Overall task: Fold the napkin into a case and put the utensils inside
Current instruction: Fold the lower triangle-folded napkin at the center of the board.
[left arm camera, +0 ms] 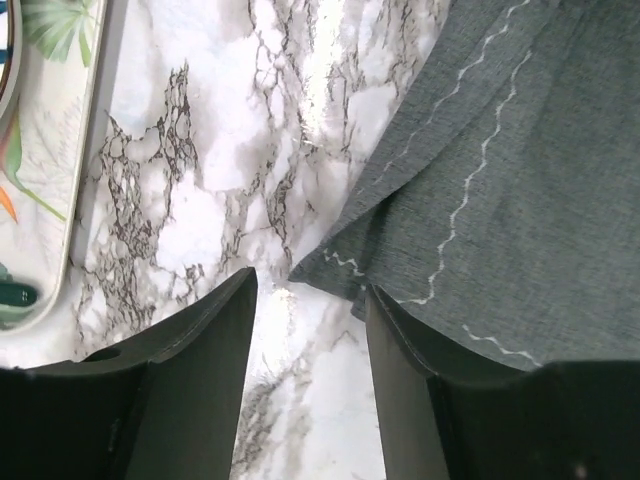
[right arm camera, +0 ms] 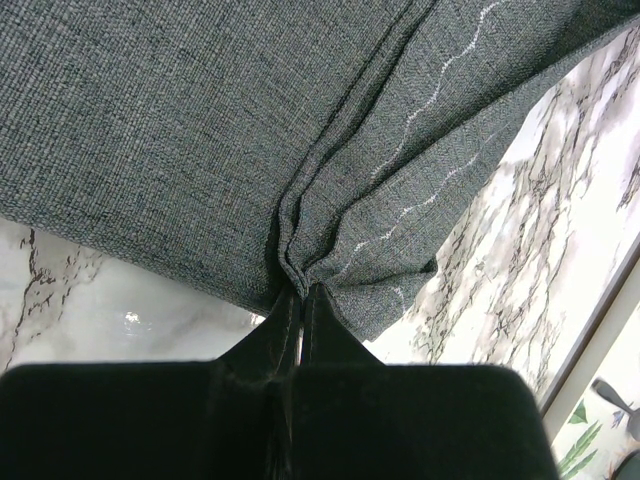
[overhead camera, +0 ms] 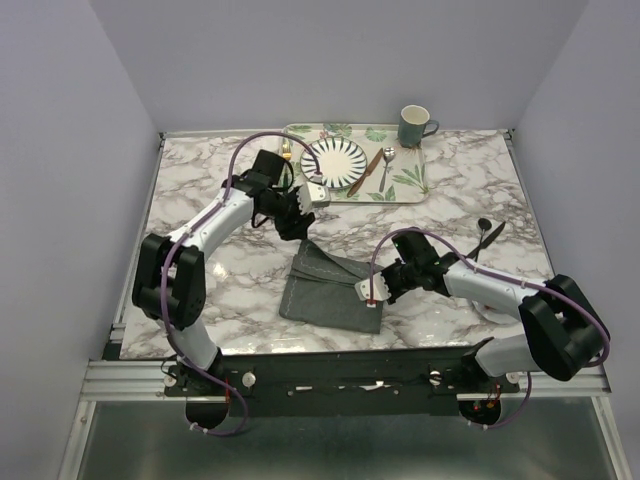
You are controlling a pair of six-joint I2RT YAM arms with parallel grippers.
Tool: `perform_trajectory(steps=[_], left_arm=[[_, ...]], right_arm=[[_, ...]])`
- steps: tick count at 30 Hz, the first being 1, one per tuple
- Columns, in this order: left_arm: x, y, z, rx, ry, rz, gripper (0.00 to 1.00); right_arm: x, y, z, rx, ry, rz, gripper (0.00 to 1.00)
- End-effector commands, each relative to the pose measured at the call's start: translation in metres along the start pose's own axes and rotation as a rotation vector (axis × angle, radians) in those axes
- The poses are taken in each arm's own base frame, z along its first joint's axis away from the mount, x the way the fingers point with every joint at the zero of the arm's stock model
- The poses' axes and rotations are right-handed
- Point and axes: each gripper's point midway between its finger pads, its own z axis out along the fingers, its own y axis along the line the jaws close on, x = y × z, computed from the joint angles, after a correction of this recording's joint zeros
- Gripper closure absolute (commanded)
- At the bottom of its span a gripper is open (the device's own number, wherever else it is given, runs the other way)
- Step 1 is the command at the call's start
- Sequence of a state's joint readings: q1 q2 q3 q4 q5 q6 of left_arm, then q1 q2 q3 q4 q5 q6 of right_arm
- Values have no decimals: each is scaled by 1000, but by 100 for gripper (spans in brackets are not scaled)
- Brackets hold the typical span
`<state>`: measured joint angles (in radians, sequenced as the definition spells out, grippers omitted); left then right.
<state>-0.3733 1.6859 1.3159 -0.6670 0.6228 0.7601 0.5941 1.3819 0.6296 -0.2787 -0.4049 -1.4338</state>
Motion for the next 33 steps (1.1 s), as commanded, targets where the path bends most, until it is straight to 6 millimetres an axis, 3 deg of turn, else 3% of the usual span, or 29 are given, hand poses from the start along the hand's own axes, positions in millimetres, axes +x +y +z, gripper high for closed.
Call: perform_trajectory(steps=[1,9,16,19,23,26,29,33], left_arm=[[7,21,16,-1,32,104,37],[17,27,39,64,76,161,38],[28,5,51,163,114,167,47],[36,-4,52,194,133,170,55],[37,-10,47,204,138,173,80],[31,-13,39,199,127,175,92],[21,-22,28,194,96,163,99],[18,-42,15,212,70,144,100]], right_arm=[[0,5,-1,-8,-7,4,99],[-1,4,-2,-3,-8,11,99],[-2,-1,-3,6,-11,16,99],[-3,-2,-3,10,-11,19,99],[-4,-6,-5,21,-11,19,99],[-5,-10,-8,33,-11,30,99],[-8,-15,-14,51,-16,45,99],[-15,-16,-23,68,-27,65,99]])
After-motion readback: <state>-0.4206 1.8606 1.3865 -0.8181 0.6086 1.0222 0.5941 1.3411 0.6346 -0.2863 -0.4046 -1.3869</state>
